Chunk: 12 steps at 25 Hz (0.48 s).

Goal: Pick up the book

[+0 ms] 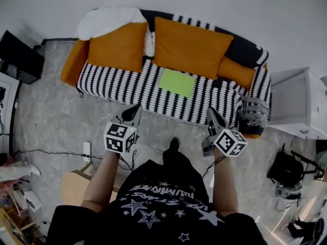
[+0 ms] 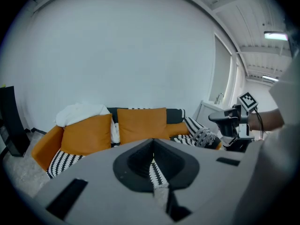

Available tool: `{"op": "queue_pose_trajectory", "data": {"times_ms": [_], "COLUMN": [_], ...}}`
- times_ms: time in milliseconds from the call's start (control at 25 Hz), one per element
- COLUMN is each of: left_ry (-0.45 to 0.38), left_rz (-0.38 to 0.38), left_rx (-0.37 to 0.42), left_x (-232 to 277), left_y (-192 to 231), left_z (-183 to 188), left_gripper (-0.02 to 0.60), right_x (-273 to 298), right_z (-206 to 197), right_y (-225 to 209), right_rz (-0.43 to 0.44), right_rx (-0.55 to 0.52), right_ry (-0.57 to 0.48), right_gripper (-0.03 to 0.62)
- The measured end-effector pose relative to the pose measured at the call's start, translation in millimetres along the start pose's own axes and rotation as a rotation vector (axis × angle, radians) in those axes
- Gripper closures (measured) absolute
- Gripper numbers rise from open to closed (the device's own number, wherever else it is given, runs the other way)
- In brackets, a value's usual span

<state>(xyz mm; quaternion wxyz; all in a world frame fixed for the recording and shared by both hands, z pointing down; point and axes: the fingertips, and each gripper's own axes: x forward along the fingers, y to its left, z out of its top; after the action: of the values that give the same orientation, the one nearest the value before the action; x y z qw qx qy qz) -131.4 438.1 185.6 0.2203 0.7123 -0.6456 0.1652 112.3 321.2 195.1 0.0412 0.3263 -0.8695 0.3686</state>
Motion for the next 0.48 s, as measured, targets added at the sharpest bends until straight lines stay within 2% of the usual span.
{"op": "queue_pose_trajectory", "data": {"times_ms": [240, 480], "left_ry": [-0.004, -0.014], "left_rz": [0.005, 0.029], "left_rx": [0.011, 0.016], "left_x": [39, 63], "left_y": [-18, -30], "left_z": [21, 37], "left_gripper": [0.577, 0.577], "right_x": [3, 17], "right_z": [21, 37], "right_y": [-49, -78], "right_rz": [-0.016, 0.001], "right_rx": [0.041, 0.055], "right_ry": [-0.002, 0.009], "right_gripper": [0.56, 0.56]}}
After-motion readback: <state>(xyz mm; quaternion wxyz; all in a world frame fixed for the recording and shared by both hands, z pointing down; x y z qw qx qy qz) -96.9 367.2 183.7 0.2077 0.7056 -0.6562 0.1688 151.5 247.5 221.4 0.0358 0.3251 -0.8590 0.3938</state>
